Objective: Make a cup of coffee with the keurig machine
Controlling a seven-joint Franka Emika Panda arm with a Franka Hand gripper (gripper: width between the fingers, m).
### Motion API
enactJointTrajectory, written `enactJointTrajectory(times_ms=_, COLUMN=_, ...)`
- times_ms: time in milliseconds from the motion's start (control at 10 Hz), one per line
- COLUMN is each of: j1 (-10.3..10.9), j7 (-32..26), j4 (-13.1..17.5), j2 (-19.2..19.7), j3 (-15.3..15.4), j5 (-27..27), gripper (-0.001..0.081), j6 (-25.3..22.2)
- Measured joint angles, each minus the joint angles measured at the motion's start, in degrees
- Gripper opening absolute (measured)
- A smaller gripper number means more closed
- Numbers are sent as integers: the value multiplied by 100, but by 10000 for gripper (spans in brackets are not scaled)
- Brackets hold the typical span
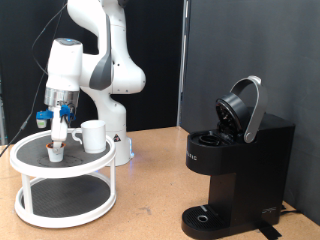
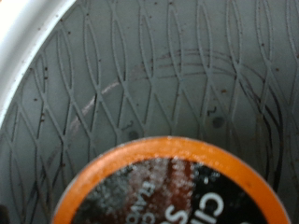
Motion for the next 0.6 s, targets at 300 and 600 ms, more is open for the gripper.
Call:
enactJointTrajectory(times_ms=300, j1=-49, j7=25, j4=-12, j2=162, j3=0, j5=-48, gripper=734, j6=182)
enactJointTrajectory(times_ms=600, j1=-54, j7=90, j4=-12, j2=273, j3=-1, j5=-39, gripper=625, j6=377)
